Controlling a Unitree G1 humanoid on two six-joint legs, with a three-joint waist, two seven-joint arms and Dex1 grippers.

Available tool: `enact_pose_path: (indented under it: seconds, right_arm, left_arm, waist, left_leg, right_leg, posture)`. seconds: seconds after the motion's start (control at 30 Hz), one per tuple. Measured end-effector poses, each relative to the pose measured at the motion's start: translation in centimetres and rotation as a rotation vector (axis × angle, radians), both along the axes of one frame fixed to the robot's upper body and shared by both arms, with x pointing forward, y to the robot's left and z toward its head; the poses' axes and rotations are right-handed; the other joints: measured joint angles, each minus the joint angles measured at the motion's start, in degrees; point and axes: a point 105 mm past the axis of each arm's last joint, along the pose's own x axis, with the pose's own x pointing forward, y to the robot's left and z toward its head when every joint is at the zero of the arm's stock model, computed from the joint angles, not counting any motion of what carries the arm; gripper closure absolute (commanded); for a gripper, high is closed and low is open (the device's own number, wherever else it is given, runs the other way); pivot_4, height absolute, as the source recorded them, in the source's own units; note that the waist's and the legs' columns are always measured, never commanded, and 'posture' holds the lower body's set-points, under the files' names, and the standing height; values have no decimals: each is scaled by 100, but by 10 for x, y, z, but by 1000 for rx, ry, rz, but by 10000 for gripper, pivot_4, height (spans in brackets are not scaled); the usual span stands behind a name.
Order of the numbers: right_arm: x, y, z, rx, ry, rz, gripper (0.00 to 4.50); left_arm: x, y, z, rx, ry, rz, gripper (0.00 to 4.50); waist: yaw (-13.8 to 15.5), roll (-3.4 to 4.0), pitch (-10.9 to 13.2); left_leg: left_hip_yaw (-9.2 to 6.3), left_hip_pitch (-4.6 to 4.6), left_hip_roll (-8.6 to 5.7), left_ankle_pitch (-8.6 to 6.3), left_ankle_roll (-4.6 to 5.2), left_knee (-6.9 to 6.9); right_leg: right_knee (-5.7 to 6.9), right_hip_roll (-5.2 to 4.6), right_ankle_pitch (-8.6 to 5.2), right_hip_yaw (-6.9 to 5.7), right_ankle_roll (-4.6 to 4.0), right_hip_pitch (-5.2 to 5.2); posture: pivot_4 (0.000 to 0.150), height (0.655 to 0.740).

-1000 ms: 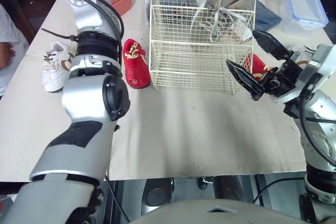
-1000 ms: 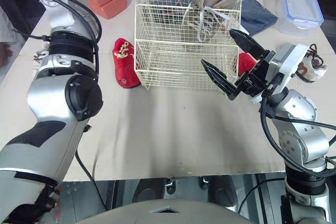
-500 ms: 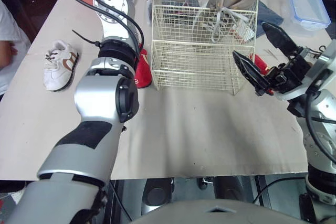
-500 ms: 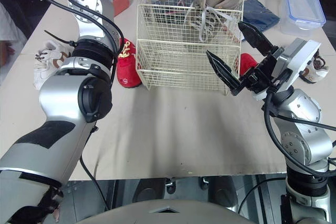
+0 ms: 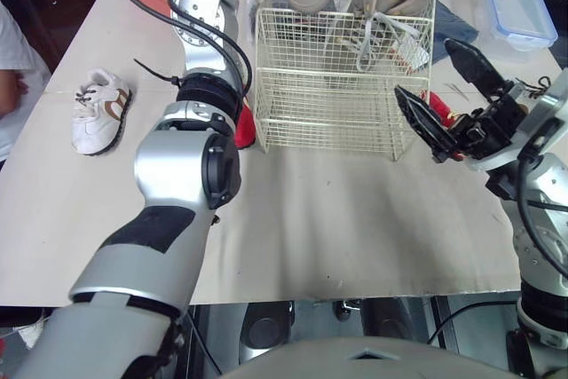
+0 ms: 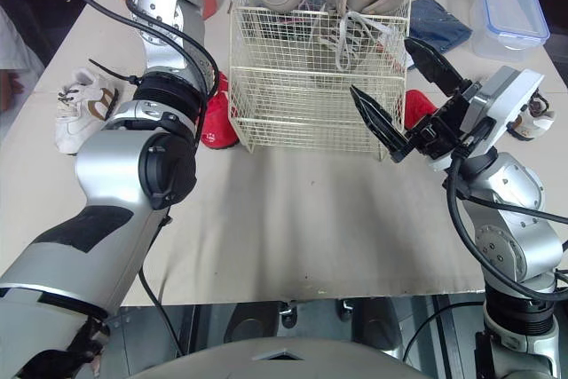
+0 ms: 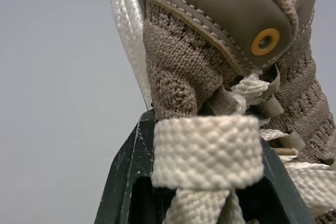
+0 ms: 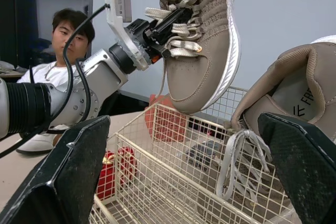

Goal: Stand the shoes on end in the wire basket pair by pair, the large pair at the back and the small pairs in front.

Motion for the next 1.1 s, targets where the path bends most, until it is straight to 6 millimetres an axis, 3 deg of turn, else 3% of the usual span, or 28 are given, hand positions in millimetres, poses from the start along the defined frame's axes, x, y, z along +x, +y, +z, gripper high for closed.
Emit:
enact_pose_path:
  seconds: [0.17, 0.47, 0.53, 0.83, 0.9, 1.1]
  right_arm:
    - [4, 1, 7, 42, 13, 0, 0]
    - [8, 6, 19, 118, 20, 41, 0]
    - [8, 8, 23, 125, 13, 56, 0]
    - [15, 13, 33, 172, 37, 82, 0]
    - [16, 15, 35, 177, 44, 88, 0]
    - [23, 26, 35, 175, 84, 100, 0]
  left_arm:
    - [-11, -2, 15, 24, -23, -116, 37264]
    - [-31, 28, 27, 78, 2, -132, 37264]
    - [-38, 23, 23, 104, 22, -163, 37264]
    - [-65, -40, -53, 262, 216, -348, 37264]
    - [-73, -54, -57, 268, 208, -383, 37264]
    - [-93, -67, -64, 334, 134, -406, 37264]
  waist:
    - [-2, 0, 1]
    - [-35, 5, 3]
    - [7, 5, 3]
    - [-3, 13, 4]
    - [-5, 16, 5]
    - [2, 32, -3]
  left_leg:
    - [-4, 2, 0, 0, 0, 0]
    - [-25, 5, 3, 0, 0, -4]
    - [-28, 5, 3, 0, 0, -2]
    - [-28, 7, 1, 0, -1, 1]
    - [-28, 9, 3, 1, -1, -2]
    - [-23, 14, 2, 1, -1, -5]
  right_leg:
    - [0, 1, 0, 2, 0, 0]
    - [1, 0, 0, 9, 0, 0]
    - [1, -1, 0, 8, 0, 1]
    - [4, 1, 1, 11, -1, 2]
    - [6, 2, 1, 14, -2, 2]
    - [6, 3, 1, 18, -2, 2]
  posture:
    - [1500, 6860]
    - [1500, 6860]
    - [1500, 6860]
    - [1500, 6860]
    - [1500, 6860]
    - [1500, 6860]
